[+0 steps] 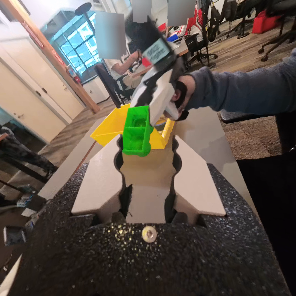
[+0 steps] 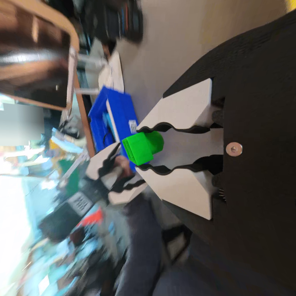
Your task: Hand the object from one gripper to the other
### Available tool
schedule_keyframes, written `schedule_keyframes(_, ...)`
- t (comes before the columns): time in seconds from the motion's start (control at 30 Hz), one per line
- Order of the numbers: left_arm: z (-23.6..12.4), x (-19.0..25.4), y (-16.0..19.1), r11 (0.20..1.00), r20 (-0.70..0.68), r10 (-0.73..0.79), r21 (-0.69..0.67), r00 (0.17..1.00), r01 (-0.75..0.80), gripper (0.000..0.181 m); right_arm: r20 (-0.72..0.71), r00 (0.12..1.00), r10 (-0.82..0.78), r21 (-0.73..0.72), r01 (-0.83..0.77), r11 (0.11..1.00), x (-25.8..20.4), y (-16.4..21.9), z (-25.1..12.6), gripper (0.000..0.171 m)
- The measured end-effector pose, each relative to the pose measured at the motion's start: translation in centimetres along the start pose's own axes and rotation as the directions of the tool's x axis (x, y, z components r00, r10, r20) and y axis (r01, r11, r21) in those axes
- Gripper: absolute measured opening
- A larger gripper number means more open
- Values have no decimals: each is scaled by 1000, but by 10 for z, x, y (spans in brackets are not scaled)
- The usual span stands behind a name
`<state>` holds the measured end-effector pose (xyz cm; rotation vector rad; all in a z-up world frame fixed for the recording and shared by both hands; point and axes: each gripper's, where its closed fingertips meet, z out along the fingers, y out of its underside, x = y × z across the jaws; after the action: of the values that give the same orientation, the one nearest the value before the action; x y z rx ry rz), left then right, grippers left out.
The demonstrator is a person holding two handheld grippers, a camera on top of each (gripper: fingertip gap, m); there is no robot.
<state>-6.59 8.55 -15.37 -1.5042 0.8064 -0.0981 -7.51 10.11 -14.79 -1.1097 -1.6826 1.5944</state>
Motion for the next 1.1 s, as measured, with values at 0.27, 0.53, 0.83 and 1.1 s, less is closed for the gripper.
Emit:
schedule_keyframes(0.27,4,-17,29,981,66,-154,-110,986,160,63,-363,699,-616,-459,441,771,32,9,-6,38)
schedule_keyframes(0.53,7,-21,40,972,95,-168,-150,981,181,60,-347,577,-739,-594,474,650,38,16,-4,38)
schedule_keyframes(0.83,-3,-42,45,954,207,-212,-166,955,248,55,-469,415,-780,-661,421,621,69,-2,-43,38)
schedule_keyframes(1.1,-70,-99,44,890,513,-297,-155,805,428,52,-827,349,-441,-536,-253,805,155,58,-200,38)
